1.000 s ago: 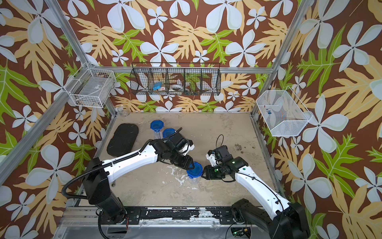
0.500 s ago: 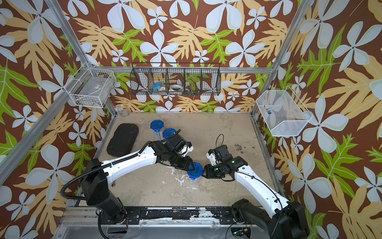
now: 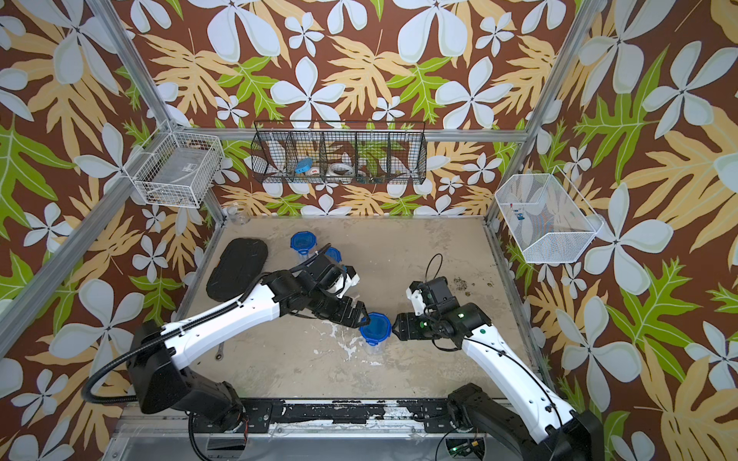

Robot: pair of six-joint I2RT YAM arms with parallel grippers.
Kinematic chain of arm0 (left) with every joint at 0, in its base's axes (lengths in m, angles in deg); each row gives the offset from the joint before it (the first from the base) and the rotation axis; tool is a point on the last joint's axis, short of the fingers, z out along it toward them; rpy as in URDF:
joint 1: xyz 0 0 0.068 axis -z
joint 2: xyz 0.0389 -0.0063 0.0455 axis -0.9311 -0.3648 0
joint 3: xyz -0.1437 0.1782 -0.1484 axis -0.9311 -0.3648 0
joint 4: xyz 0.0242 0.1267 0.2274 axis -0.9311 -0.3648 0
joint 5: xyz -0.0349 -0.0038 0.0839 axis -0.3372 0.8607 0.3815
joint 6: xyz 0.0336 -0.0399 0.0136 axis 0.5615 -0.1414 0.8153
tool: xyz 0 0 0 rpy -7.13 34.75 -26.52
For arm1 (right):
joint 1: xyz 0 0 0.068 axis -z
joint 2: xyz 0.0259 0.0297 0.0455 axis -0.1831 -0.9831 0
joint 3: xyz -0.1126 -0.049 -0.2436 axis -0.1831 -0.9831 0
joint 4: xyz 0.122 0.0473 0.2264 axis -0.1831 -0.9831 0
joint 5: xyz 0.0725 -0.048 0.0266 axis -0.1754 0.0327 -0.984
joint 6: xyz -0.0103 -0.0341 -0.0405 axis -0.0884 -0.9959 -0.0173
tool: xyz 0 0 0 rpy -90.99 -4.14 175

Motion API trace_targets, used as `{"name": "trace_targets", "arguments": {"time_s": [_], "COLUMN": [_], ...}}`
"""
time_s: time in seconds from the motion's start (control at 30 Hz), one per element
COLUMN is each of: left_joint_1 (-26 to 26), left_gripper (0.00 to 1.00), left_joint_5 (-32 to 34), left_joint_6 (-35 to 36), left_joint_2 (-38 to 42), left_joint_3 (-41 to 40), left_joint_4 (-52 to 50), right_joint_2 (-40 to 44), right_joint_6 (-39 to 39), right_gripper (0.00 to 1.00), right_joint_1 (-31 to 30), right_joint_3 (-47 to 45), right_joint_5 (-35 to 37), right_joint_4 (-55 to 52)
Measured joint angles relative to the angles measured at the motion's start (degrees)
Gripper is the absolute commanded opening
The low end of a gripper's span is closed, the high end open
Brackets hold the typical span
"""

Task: Pack away toiletry kits
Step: Close the fastener on the container, then reset both arms

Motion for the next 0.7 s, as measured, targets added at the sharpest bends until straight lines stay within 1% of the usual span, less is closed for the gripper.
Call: {"name": "trace_targets", "arguments": {"time_s": [0.03, 0.07, 0.13, 0.2, 0.3, 0.37, 0.43, 0.53, 0.57, 0.6, 0.7], "left_joint_1": [-0.1, -0.5, -1.8, -4.3, -9.7, -12.3, -15.3, -20.7, -21.6, -21.9, -22.8], "left_gripper": [1.00, 1.00, 1.00, 1.00, 1.00, 1.00, 1.00, 1.00, 1.00, 1.00, 1.00], "left_joint_5": [1.5, 3.0, 7.1, 11.3, 18.0, 24.1, 27.1, 31.8, 34.3, 35.8, 40.8], "left_joint_6": [0.0, -0.2, -0.5, -0.4, -0.2, 0.0, 0.3, 0.5, 0.6, 1.2, 4.1], "left_joint_2": [2.9, 6.0, 11.5, 15.9, 20.9, 23.5, 24.7, 25.0, 25.4, 26.0, 28.6], "left_joint_3": [-1.6, -3.7, -7.7, -11.7, -18.1, -22.1, -25.5, -29.7, -31.2, -32.6, -37.5], "left_joint_4": [0.4, 1.2, 2.6, 4.3, 6.3, 7.4, 9.8, 14.1, 16.0, 17.7, 24.9], "right_joint_2": [0.7, 1.2, 2.0, 2.7, 4.8, 6.7, 8.5, 10.8, 11.2, 11.4, 9.5], "right_joint_6": [-0.2, -0.2, -1.3, -1.2, -1.8, -2.3, -2.2, -2.1, -2.3, -2.5, -5.5], "right_gripper": [0.97, 1.00, 1.00, 1.00, 1.00, 1.00, 1.00, 1.00, 1.00, 1.00, 1.00], "right_joint_1": [0.0, 0.0, 0.0, 0.2, 1.5, 3.5, 5.3, 7.1, 8.6, 10.1, 16.9], "right_joint_3": [0.9, 1.8, 2.8, 3.1, 2.5, 1.4, -0.9, -7.0, -9.7, -12.0, -18.4], "right_joint_5": [1.3, 2.8, 6.0, 9.3, 14.5, 17.1, 21.4, 29.9, 31.7, 32.9, 32.3], "right_joint_4": [-0.7, -1.4, -1.8, -1.4, 1.4, 5.9, 11.8, 21.9, 26.0, 29.4, 40.6]}}
